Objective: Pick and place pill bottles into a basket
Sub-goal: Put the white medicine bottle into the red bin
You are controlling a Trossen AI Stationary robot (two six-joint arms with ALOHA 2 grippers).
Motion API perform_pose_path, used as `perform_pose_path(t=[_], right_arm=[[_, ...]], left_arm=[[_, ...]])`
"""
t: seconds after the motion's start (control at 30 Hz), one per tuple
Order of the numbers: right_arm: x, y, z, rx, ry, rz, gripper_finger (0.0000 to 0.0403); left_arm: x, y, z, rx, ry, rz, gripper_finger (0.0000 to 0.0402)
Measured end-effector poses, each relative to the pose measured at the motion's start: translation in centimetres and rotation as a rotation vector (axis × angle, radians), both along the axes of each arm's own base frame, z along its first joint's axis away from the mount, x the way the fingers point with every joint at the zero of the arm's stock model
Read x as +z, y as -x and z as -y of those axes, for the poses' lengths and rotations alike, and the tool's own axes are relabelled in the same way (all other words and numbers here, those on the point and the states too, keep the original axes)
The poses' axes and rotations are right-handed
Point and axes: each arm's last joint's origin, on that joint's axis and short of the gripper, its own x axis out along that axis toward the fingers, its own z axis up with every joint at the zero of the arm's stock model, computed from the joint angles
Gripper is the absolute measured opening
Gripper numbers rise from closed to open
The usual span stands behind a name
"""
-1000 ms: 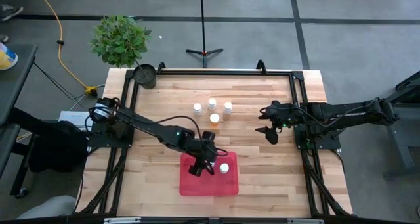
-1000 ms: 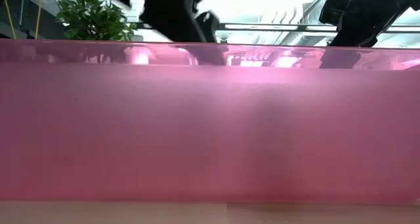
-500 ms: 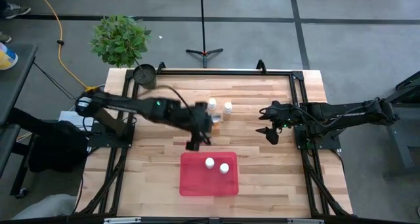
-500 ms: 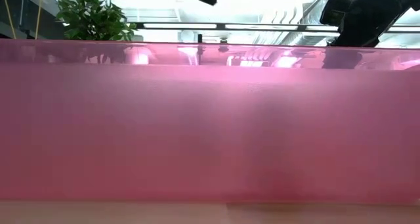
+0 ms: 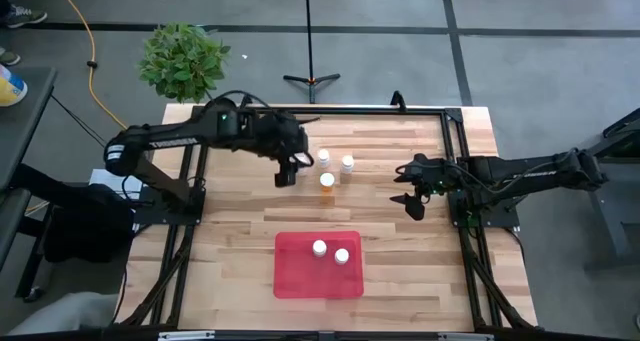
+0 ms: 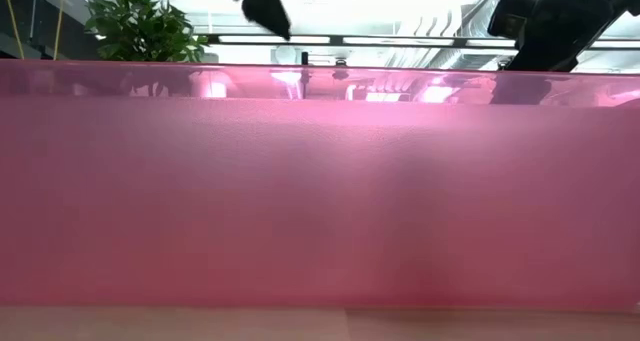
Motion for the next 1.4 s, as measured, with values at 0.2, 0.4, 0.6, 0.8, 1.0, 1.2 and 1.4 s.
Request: perform_pose_path(t=[0.2,0.4,0.6,0.8,1.0,1.2,1.4], right_arm=[[0.0,0.0,-0.1,0.005,0.003,0.000,0.0287],[0.0,0.0,-0.1,0.003,0.004,0.000,0.0287],[0.0,0.0,-0.1,0.003,0.004,0.000,0.0287],[0.0,0.0,-0.1,0.003,0.004,0.001,0.0287],[0.0,0.0,-0.1,0.003,0.004,0.000,0.0287],[0.0,0.0,-0.1,0.003,0.004,0.000,0.0287],[0.0,0.0,-0.1,0.004,0.004,0.000,0.0287]], left_arm=[[-1.6,0.0,-2.8,0.096,0.024,-0.099,0.0278],[-3.4,-1.0,-4.7,0.136,0.039,-0.159,0.0309],[-5.0,-1.7,-6.3,0.160,0.086,-0.202,0.0344],[-6.9,-2.0,-7.7,0.192,0.120,-0.273,0.0351],[-9.0,-1.7,-9.1,0.216,0.165,-0.321,0.0341],[-10.4,-1.4,-10.0,0.220,0.185,-0.302,0.0340],[-11.4,-1.5,-10.4,0.215,0.197,-0.259,0.0340]])
